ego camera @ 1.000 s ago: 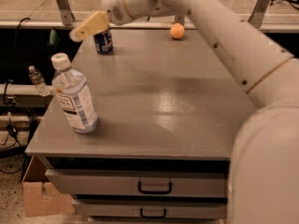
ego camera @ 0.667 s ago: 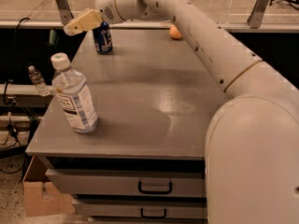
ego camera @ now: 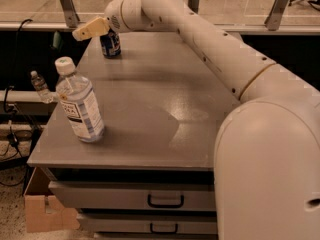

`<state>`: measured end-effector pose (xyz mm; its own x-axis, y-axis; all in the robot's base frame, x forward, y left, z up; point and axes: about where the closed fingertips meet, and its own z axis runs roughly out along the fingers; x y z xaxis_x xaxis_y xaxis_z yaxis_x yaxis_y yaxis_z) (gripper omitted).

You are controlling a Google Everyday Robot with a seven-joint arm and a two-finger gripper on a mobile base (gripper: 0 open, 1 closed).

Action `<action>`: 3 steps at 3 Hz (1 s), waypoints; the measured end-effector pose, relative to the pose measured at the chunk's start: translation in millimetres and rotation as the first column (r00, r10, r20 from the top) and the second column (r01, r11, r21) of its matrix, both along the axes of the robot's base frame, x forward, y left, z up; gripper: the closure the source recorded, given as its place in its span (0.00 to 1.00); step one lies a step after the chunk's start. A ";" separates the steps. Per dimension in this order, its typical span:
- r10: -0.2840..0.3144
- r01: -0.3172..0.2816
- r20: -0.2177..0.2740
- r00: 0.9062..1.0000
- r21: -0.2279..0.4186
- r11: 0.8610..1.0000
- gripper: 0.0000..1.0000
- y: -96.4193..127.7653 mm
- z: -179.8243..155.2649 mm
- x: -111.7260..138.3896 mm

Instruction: Knock pepsi can over

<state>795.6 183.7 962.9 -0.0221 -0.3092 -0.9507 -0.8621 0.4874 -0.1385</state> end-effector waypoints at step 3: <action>-0.110 0.106 -0.104 0.988 -0.050 0.993 0.00 -13.5 -53.9 24.3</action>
Offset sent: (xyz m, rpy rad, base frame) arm 0.0224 -0.0116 -0.0632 -0.0575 0.1291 -0.1124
